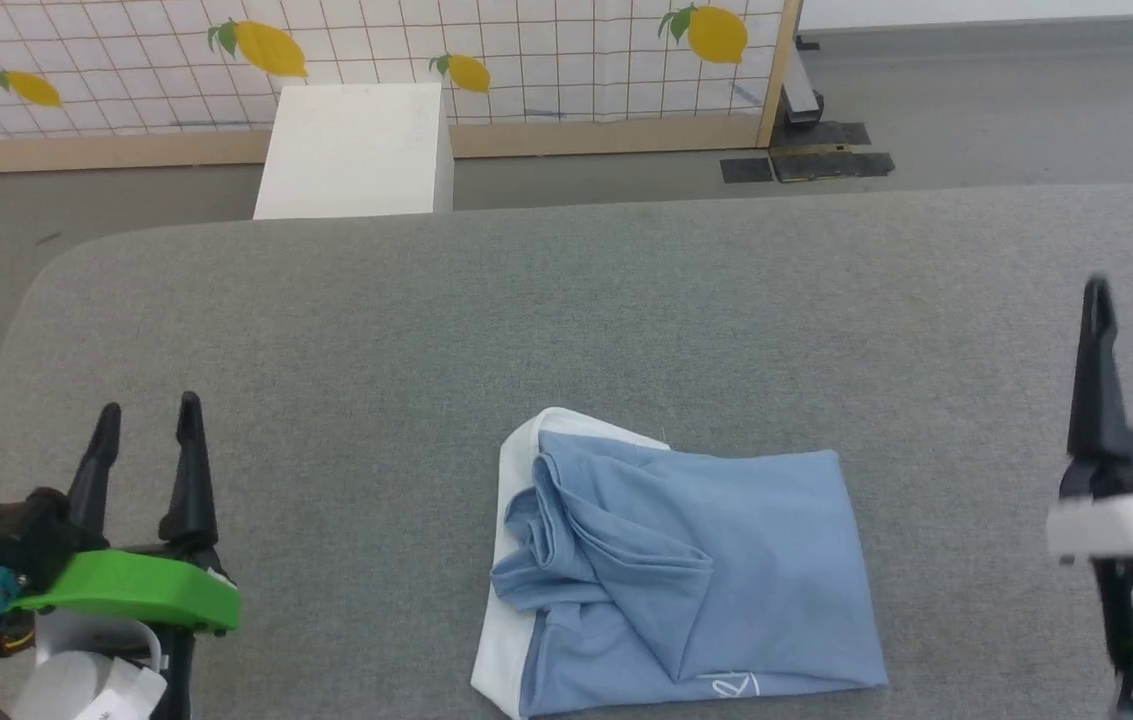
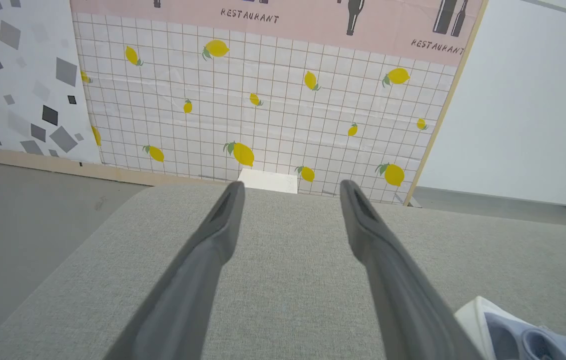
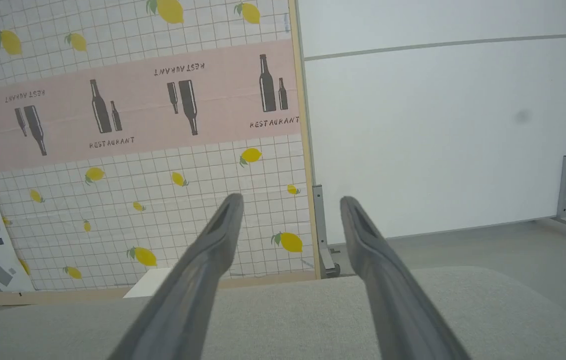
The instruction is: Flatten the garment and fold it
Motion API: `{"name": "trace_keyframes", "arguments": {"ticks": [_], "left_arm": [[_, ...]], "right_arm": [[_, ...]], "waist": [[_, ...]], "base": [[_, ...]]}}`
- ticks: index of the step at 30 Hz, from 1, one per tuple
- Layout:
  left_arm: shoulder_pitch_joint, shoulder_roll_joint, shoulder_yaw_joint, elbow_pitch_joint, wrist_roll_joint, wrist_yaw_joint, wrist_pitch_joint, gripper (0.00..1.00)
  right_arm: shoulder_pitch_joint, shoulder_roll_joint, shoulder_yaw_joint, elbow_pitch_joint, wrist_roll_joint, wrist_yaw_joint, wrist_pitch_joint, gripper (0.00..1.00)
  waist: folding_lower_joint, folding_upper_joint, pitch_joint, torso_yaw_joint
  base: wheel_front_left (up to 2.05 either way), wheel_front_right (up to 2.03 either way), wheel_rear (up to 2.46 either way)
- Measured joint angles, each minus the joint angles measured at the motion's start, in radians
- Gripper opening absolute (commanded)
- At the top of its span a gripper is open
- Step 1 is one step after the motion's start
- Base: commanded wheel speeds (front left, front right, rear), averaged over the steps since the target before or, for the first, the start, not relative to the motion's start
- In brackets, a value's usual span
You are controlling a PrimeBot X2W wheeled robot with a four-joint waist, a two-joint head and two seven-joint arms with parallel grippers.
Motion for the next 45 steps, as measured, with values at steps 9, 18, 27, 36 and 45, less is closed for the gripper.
{"name": "trace_keyframes", "arguments": {"ticks": [9,18,27,36,45], "left_arm": [[-0.005,-0.015,-0.034,0.054,0.028,-0.014,0.000,1.00],[-0.006,-0.018,-0.033,0.073,0.049,-0.014,-0.003,1.00],[-0.006,-0.022,-0.030,0.078,0.071,-0.018,-0.003,1.00],[-0.006,-0.024,-0.027,0.083,0.072,-0.023,-0.003,1.00],[-0.005,-0.025,-0.020,0.079,0.073,-0.024,-0.003,1.00]], "right_arm": [[0.116,0.009,0.045,0.083,-0.025,0.000,0.030,1.00],[0.130,0.002,0.056,0.088,-0.031,0.000,0.043,1.00],[0.132,0.006,0.056,0.094,-0.031,0.000,0.044,1.00],[0.132,0.008,0.062,0.103,-0.031,0.000,0.053,1.00],[0.113,0.006,0.048,0.099,-0.038,0.000,0.162,1.00]], "waist": [[0.0000,0.0000,-0.002,0.016],[0.0000,0.0000,-0.006,0.021],[0.0000,0.0000,-0.013,0.017],[0.0000,0.0000,-0.017,0.012],[0.0000,0.0000,-0.010,0.009]], "base": [[0.00,0.00,0.00],[0.00,0.00,0.00],[0.00,0.00,0.00],[0.00,0.00,0.00],[0.00,0.00,0.00]]}}
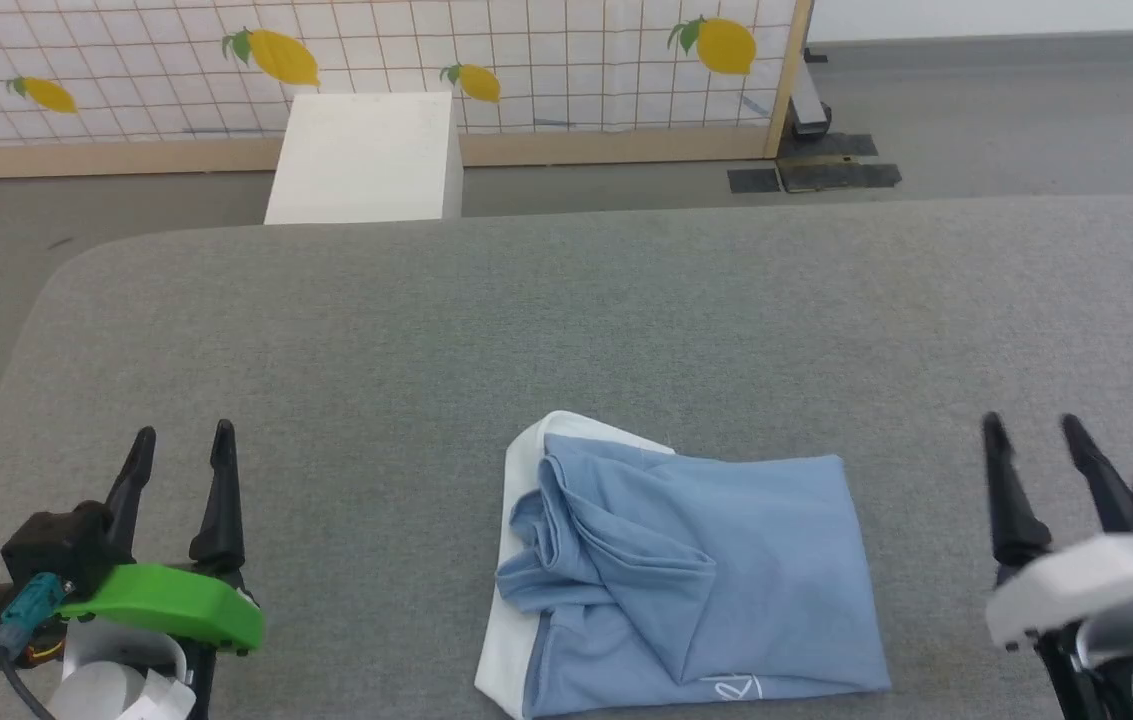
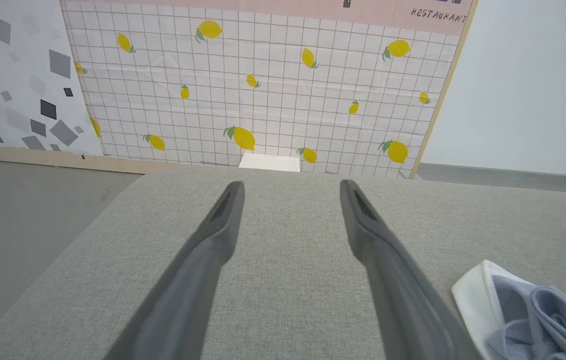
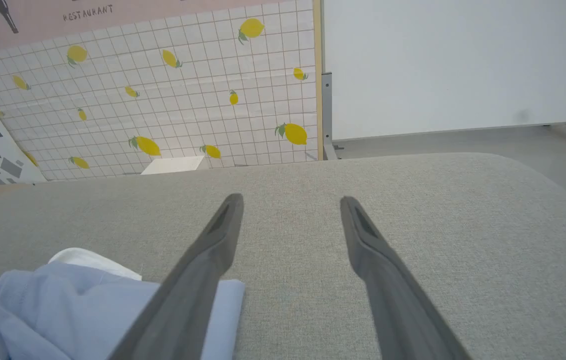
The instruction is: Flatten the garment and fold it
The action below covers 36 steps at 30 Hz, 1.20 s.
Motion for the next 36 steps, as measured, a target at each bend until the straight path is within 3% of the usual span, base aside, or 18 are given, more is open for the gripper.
{"name": "trace_keyframes", "arguments": {"ticks": [3,8,11,12,13,20,31,32,33,36], "left_arm": [[0.000,0.000,0.007,-0.006,0.000,-0.002,0.000,1.00],[0.001,0.001,0.017,-0.022,0.000,-0.003,0.000,1.00],[0.000,0.001,0.019,-0.032,-0.001,-0.011,0.000,1.00],[-0.002,0.001,0.022,-0.037,-0.002,-0.014,0.000,1.00],[-0.003,0.001,0.025,-0.038,-0.002,-0.019,0.000,1.00],[-0.027,0.003,0.041,-0.040,-0.004,-0.033,0.000,1.00],[-0.037,0.004,0.063,-0.034,-0.004,-0.053,0.000,1.00],[-0.037,0.004,0.065,-0.033,-0.003,-0.055,0.000,1.00],[-0.038,0.003,0.066,-0.032,-0.002,-0.056,0.000,1.00],[-0.041,0.003,0.068,-0.031,-0.001,-0.060,0.000,1.00]], "right_arm": [[-0.048,-0.023,0.045,-0.025,0.000,0.000,0.146,1.00],[-0.146,-0.068,0.142,-0.053,0.037,0.000,0.484,1.00],[-0.178,-0.079,0.185,-0.038,0.053,0.000,0.671,1.00],[-0.190,-0.086,0.213,-0.007,0.064,0.000,0.796,1.00],[-0.191,-0.088,0.223,0.004,0.064,0.000,0.827,1.00],[-0.192,-0.093,0.239,0.086,0.066,0.000,0.915,1.00],[-0.188,-0.078,0.239,0.110,0.099,0.000,0.949,1.00],[-0.189,-0.080,0.247,0.110,0.109,0.000,0.958,0.90],[-0.189,-0.081,0.254,0.111,0.134,0.000,0.966,0.00],[-0.190,-0.081,0.264,0.110,0.151,0.000,0.971,0.00]], "waist": [[0.0000,0.0000,0.008,-0.003],[0.0000,0.0000,0.026,-0.005],[0.0000,0.0000,0.042,0.000],[0.0000,0.0000,0.063,0.012],[0.0000,0.0000,0.071,0.017],[0.0000,0.0000,0.128,0.050],[0.0000,0.0000,0.175,0.072],[0.0000,0.0000,0.176,0.071],[0.0000,0.0000,0.174,0.070],[0.0000,0.0000,0.170,0.069]], "base": [[0.00,0.00,0.00],[0.00,0.00,0.00],[0.00,0.00,0.00],[0.00,0.00,0.00],[0.00,0.00,0.00],[0.00,0.00,0.00],[0.00,0.00,0.00],[0.00,0.00,0.00],[0.00,0.00,0.00],[0.00,0.00,0.00]]}}
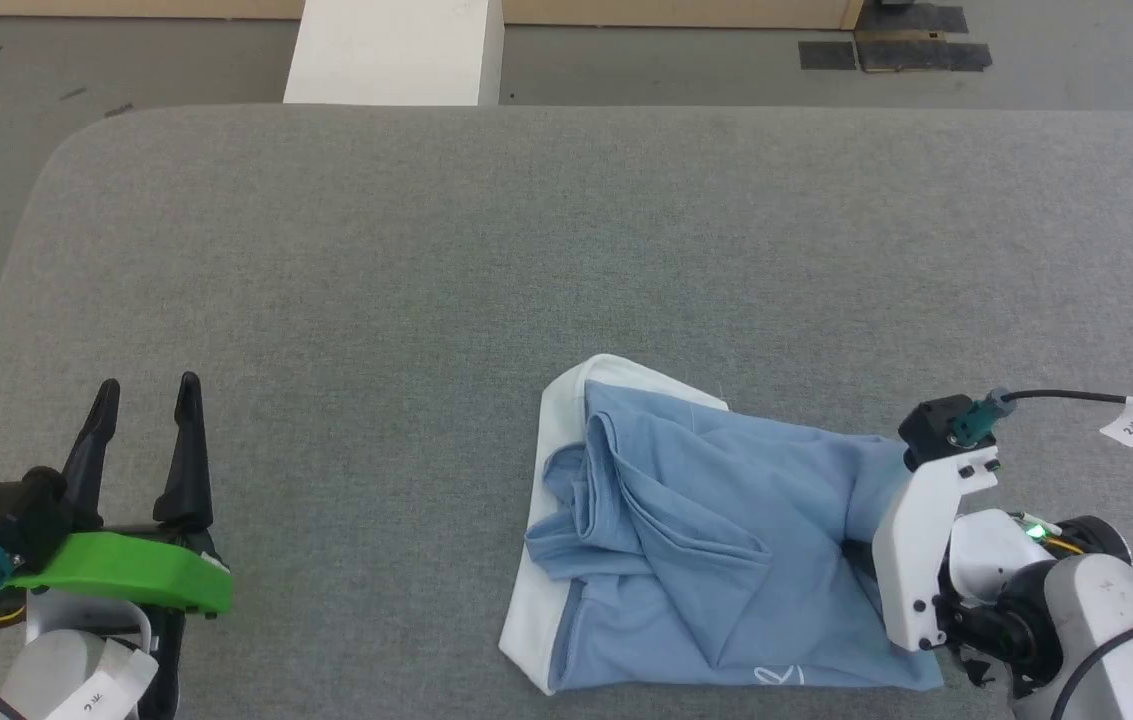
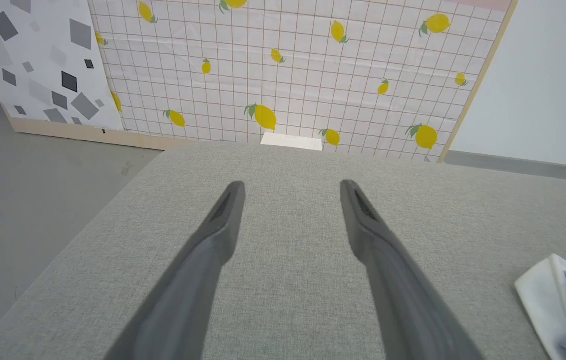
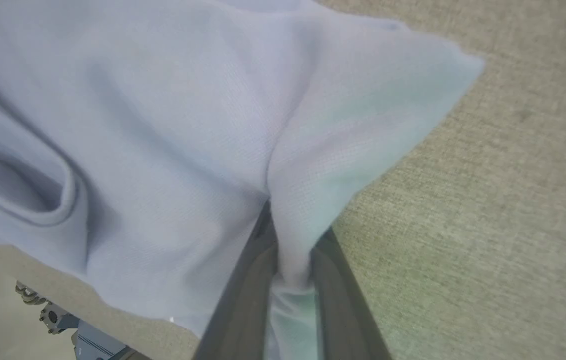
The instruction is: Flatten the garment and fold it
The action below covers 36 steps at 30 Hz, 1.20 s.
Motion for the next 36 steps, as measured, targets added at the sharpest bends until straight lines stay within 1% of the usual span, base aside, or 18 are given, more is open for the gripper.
{"name": "trace_keyframes", "arguments": {"ticks": [7,11,15,18,20,23,28,32,36], "left_arm": [[0.000,-0.005,0.002,0.010,0.008,-0.004,0.000,1.00],[0.002,-0.016,0.001,0.012,0.016,-0.004,0.000,1.00],[0.014,-0.026,-0.003,0.009,0.018,-0.004,0.000,1.00],[0.023,-0.029,-0.003,0.002,0.021,-0.003,0.000,1.00],[0.023,-0.030,-0.005,-0.005,0.021,-0.003,0.000,1.00],[0.023,-0.030,-0.005,-0.015,0.020,-0.003,0.000,1.00],[0.021,-0.026,-0.004,-0.041,0.013,-0.003,0.000,1.00],[0.011,0.005,-0.003,-0.081,0.008,-0.005,0.007,1.00],[-0.008,0.051,-0.003,-0.125,0.005,-0.012,0.027,1.00]], "right_arm": [[-0.001,-0.036,0.025,-0.027,0.012,0.000,-0.027,0.00],[-0.011,-0.076,0.058,-0.079,0.024,0.000,-0.025,0.00],[-0.036,-0.126,0.085,-0.146,0.046,0.000,0.011,0.00],[-0.043,-0.152,0.082,-0.193,0.053,0.000,0.047,0.00],[-0.043,-0.169,0.079,-0.214,0.053,0.000,0.070,0.00],[-0.045,-0.177,0.075,-0.241,0.053,0.000,0.094,0.00],[-0.094,-0.192,0.077,-0.246,0.052,0.000,0.124,0.00],[-0.156,-0.215,0.061,-0.230,0.041,0.000,0.128,0.00],[-0.204,-0.221,0.008,-0.208,0.013,0.000,0.122,0.00]], "waist": [[0.0000,0.0000,-0.022,-0.001],[0.0000,0.0000,-0.047,-0.004],[0.0000,0.0000,-0.075,-0.010],[0.0000,0.0000,-0.086,-0.023],[0.0000,0.0000,-0.086,-0.036],[0.0000,0.0000,-0.080,-0.056],[0.0000,0.0000,-0.054,-0.102],[0.0000,0.0000,-0.011,-0.152],[0.0000,0.0000,0.043,-0.206]], "base": [[0.00,0.00,0.00],[0.00,0.00,0.00],[0.00,0.00,0.00],[0.00,0.00,0.00],[0.00,0.00,0.00],[0.00,0.00,0.00],[0.00,0.00,0.00],[0.00,0.00,0.00],[0.00,0.00,0.00]]}}
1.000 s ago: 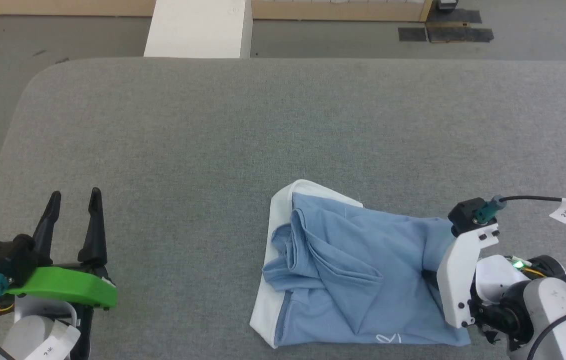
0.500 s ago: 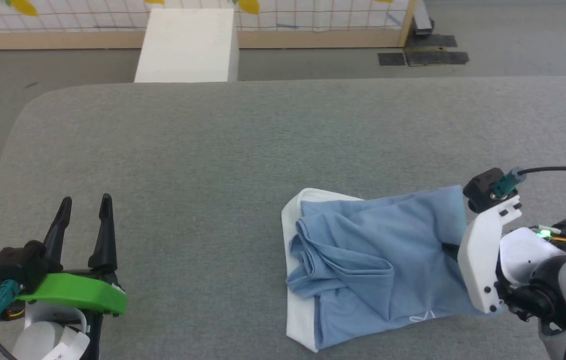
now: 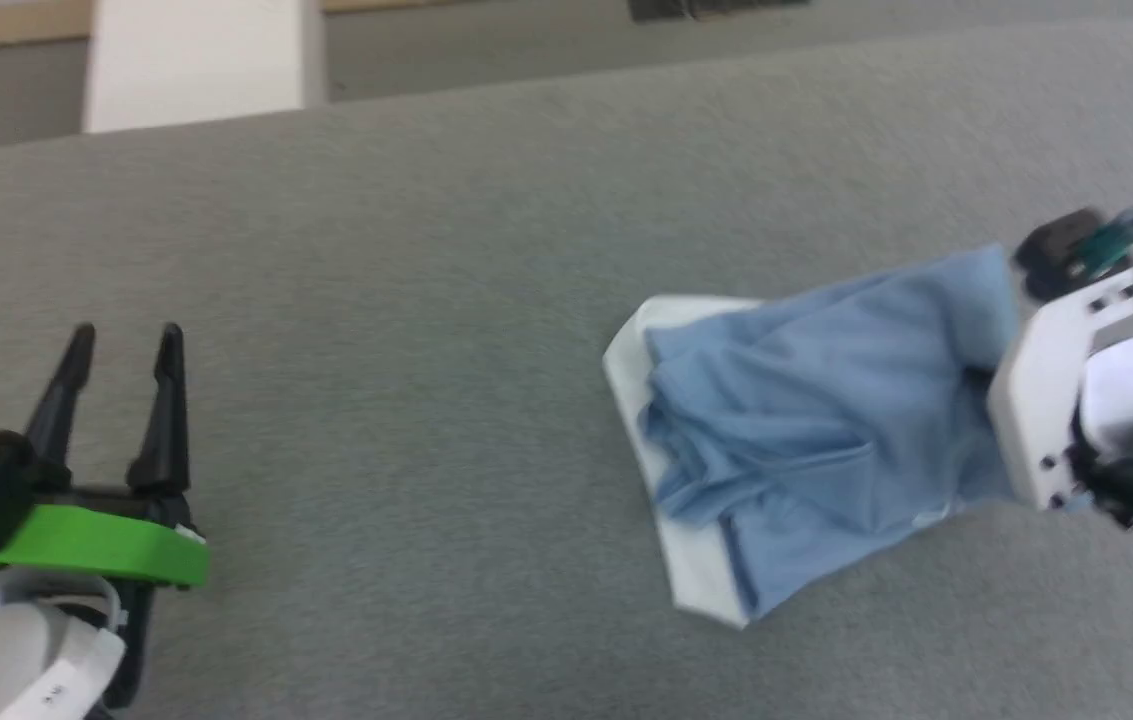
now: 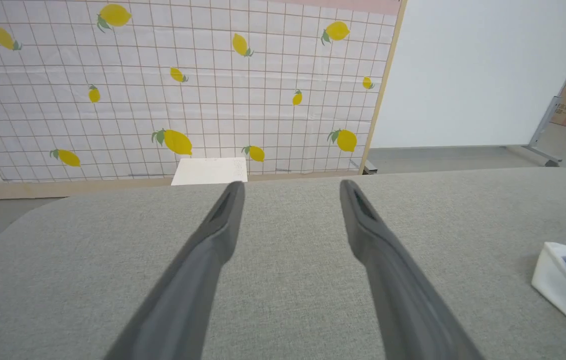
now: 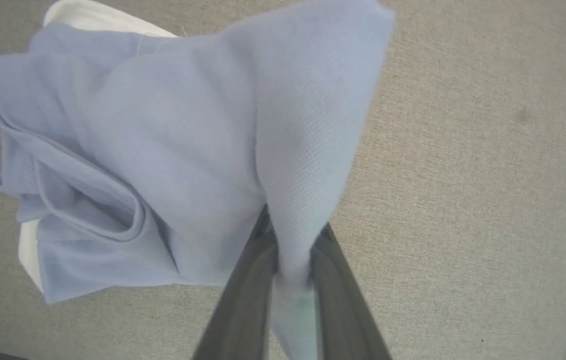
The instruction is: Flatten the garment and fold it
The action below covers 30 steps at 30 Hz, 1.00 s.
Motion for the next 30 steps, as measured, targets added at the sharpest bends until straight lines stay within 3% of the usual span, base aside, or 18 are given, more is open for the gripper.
{"name": "trace_keyframes", "arguments": {"ticks": [8,14,21,30], "left_arm": [[-0.019,0.083,-0.003,-0.087,-0.006,-0.003,0.048,1.00],[-0.019,0.151,0.028,-0.163,-0.009,-0.010,0.087,1.00],[0.007,0.234,0.128,-0.267,-0.022,-0.006,0.114,1.00],[0.075,0.299,0.247,-0.374,-0.052,0.003,0.130,1.00]], "right_arm": [[-0.022,0.029,-0.145,0.032,-0.067,0.000,-0.054,0.00],[-0.024,0.052,-0.244,0.030,-0.126,0.000,-0.124,0.00],[-0.084,0.076,-0.393,0.011,-0.210,0.000,-0.168,0.00],[-0.137,0.096,-0.583,-0.053,-0.298,0.000,-0.181,0.00]], "waist": [[0.0000,0.0000,0.112,-0.122],[0.0001,0.0000,0.214,-0.178],[0.0002,0.0000,0.349,-0.198],[0.0001,0.0000,0.492,-0.188]], "base": [[0.00,0.00,0.00],[0.00,0.00,0.00],[0.00,0.00,0.00],[0.00,0.00,0.00]]}}
